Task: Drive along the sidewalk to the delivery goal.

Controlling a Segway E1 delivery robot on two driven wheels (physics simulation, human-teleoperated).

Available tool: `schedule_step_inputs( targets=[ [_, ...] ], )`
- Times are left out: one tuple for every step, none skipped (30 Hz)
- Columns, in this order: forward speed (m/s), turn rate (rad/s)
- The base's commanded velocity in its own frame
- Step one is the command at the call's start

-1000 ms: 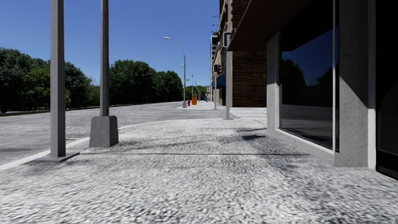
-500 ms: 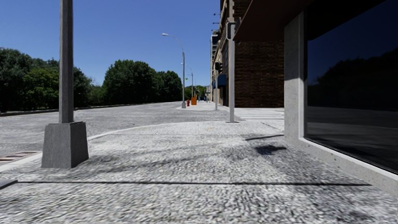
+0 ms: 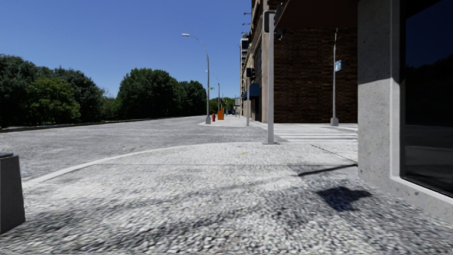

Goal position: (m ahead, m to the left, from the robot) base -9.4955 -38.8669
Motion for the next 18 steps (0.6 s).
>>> schedule_step_inputs(
  targets=[
    [2.00,0.00],
    [2.00,0.00],
    [2.00,0.00],
    [2.00,0.00],
    [2.00,0.00],
    [2.00,0.00],
    [2.00,0.00],
    [2.00,0.00],
    [2.00,0.00],
    [2.00,0.00],
    [2.00,-0.13],
    [2.00,-0.26],
    [2.00,-0.26],
    [2.00,-0.35],
    [2.00,-0.42],
    [2.00,-0.45],
    [2.00,-0.45],
    [2.00,-0.53]
  ],
)
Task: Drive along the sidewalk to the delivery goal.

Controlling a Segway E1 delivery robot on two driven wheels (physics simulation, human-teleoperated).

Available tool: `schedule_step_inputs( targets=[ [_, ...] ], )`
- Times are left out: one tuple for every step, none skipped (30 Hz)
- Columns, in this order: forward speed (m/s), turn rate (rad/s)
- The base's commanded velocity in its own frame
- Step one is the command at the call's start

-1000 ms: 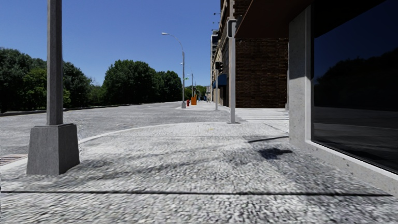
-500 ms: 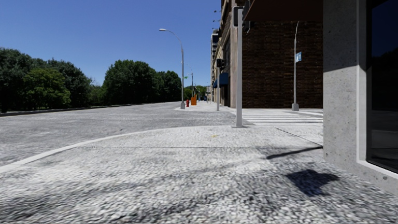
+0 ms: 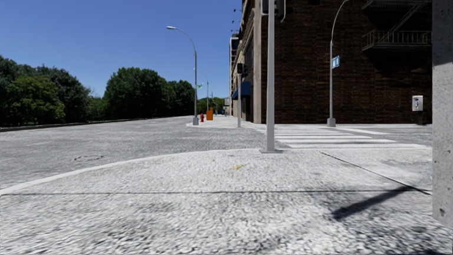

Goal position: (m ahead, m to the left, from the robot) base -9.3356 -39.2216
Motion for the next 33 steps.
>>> schedule_step_inputs(
  targets=[
    [2.00,-0.59],
    [2.00,-0.59],
    [2.00,-0.62],
    [2.00,-0.62],
    [2.00,-0.63],
    [2.00,-0.63],
    [2.00,-0.63],
    [2.00,-0.63],
    [2.00,-0.63],
    [2.00,-0.63],
    [2.00,-0.63],
    [2.00,-0.63],
    [2.00,-0.63],
    [2.00,-0.65],
    [2.00,-0.66],
    [2.00,-0.67],
    [2.00,-0.67],
    [2.00,-0.67],
    [2.00,-0.67],
    [2.00,-0.67],
    [2.00,-0.71],
    [2.00,-0.76],
    [2.00,-0.78],
    [2.00,-0.78],
    [2.00,-0.78],
    [2.00,-0.78],
    [2.00,-0.78],
    [2.00,-0.78],
    [2.00,-0.78],
    [2.00,-0.78],
    [2.00,-0.78],
    [2.00,-0.78],
    [2.00,-0.78]
  ],
)
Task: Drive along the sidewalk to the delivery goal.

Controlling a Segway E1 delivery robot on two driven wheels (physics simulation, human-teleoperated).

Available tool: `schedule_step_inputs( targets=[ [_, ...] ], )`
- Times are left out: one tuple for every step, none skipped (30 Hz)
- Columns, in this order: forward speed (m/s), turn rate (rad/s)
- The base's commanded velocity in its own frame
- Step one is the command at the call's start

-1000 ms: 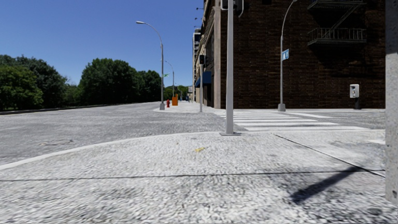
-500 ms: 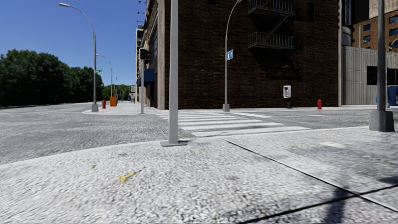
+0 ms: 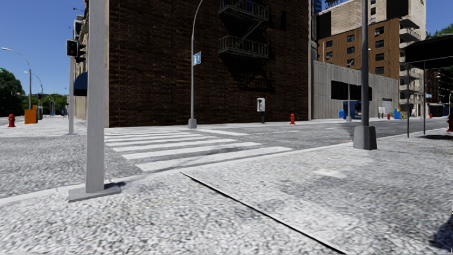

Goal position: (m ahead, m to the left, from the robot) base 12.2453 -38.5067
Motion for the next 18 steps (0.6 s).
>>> schedule_step_inputs(
  targets=[
    [2.00,-0.78],
    [2.00,-0.78],
    [2.00,-0.78],
    [2.00,-0.78],
    [2.00,-0.78],
    [2.00,-0.78],
    [2.00,-0.78],
    [2.00,-0.78],
    [2.00,-0.78],
    [2.00,-0.78],
    [2.00,-0.78],
    [2.00,-0.78],
    [2.00,-0.78],
    [2.00,-0.78],
    [2.00,-0.78],
    [2.00,-0.78],
    [2.00,-0.78],
    [2.00,-0.78]
  ],
)
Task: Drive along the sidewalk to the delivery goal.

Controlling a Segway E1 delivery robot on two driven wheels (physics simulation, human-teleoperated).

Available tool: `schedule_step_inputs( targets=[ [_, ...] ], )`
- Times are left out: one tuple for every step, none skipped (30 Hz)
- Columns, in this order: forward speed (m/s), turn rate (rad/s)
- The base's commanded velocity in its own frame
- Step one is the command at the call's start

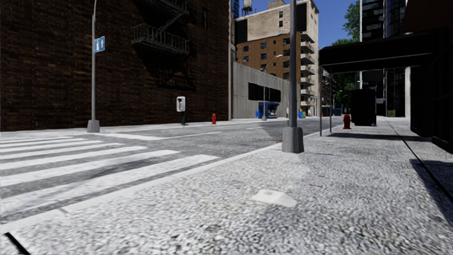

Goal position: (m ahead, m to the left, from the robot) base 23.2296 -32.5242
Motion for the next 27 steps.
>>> schedule_step_inputs(
  targets=[
    [2.00,-0.78],
    [2.00,-0.78],
    [2.00,-0.78],
    [2.00,-0.78],
    [2.00,-0.78],
    [2.00,-0.78],
    [2.00,-0.78],
    [2.00,-0.78],
    [2.00,-0.78],
    [2.00,-0.78],
    [2.00,-0.78],
    [2.00,-0.78],
    [2.00,-0.78],
    [2.00,-0.78],
    [2.00,-0.78],
    [2.00,-0.78],
    [2.00,-0.78],
    [2.00,-0.78],
    [2.00,-0.78],
    [2.00,-0.78],
    [2.00,-0.78],
    [2.00,-0.76],
    [2.00,-0.65],
    [2.00,-0.37],
    [2.00,-0.37],
    [2.00,-0.19],
    [2.00,0.00]
  ],
)
